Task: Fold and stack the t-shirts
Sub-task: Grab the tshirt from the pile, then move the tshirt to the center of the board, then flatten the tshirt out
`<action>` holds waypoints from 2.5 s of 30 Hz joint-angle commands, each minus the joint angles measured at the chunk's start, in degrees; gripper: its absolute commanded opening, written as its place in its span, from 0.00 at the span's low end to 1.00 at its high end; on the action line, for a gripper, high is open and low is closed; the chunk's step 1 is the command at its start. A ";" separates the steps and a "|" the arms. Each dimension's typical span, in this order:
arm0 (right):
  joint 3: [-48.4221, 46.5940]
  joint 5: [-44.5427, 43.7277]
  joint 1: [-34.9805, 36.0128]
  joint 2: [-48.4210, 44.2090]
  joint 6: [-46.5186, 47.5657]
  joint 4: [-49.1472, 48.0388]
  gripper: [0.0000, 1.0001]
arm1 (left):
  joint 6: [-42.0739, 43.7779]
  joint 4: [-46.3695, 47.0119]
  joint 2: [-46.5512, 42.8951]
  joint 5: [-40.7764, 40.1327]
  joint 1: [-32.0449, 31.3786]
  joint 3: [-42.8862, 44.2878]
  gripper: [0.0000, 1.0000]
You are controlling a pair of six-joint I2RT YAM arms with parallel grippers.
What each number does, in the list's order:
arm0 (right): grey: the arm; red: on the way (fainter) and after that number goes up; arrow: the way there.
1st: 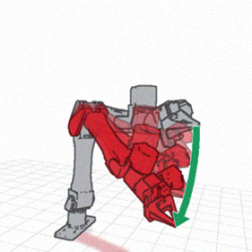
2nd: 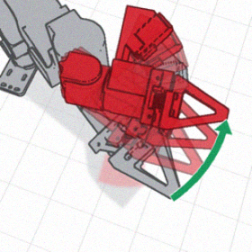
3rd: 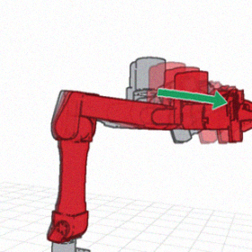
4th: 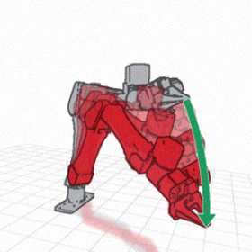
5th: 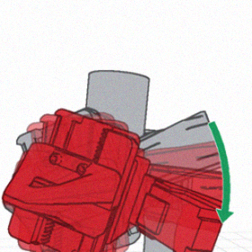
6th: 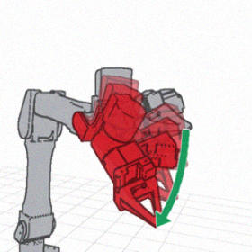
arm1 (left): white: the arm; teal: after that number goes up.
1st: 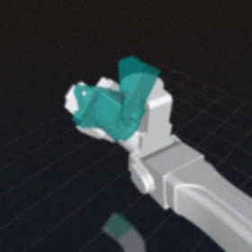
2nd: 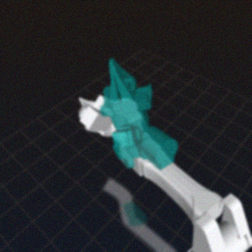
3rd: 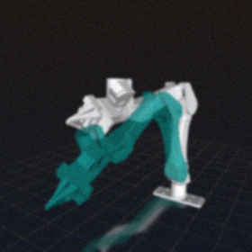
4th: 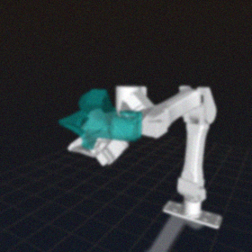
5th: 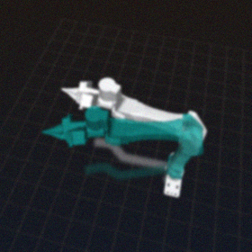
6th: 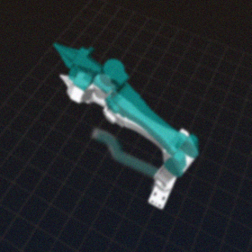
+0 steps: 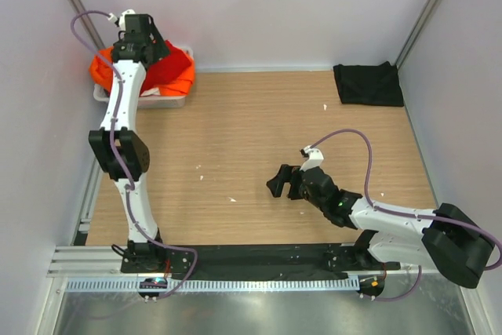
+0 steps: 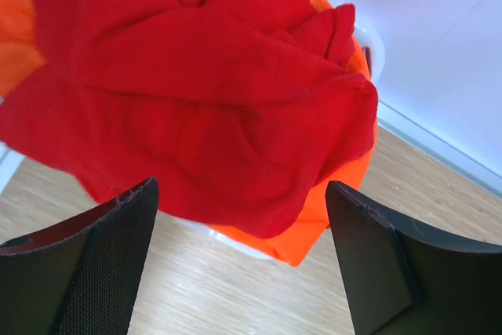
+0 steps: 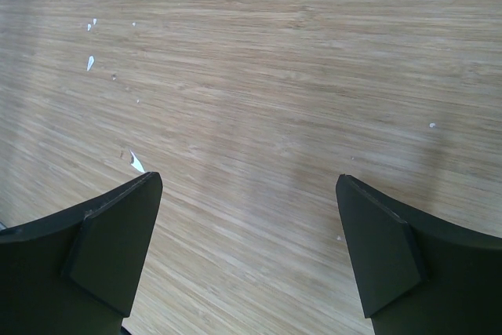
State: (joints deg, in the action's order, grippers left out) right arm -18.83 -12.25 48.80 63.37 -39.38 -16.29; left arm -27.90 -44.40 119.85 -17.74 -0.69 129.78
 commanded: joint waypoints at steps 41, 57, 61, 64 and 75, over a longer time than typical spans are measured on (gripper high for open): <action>-16.67 -28.53 0.34 -39.19 -0.10 45.27 1.00 | -2.24 -12.29 -48.64 13.79 -31.90 -41.59 1.00; -36.87 0.55 1.04 11.65 3.16 33.35 1.00 | -2.86 -14.31 -75.01 -4.40 -32.27 -65.34 1.00; -48.37 4.60 1.04 26.07 6.32 32.99 0.99 | -2.95 -13.08 -80.38 -5.64 -32.36 -70.44 1.00; -53.75 6.97 1.13 35.48 8.78 34.47 0.97 | -2.69 -12.38 -83.55 -6.08 -32.36 -70.80 1.00; -78.28 4.61 5.34 56.76 17.93 46.95 0.95 | -3.74 -10.35 -86.98 -8.28 -32.27 -73.26 1.00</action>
State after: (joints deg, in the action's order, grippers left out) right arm -91.66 -6.13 53.28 118.32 -25.34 25.78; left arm -31.09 -56.95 32.40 -24.27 -33.19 56.80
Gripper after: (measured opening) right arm 0.950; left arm 0.996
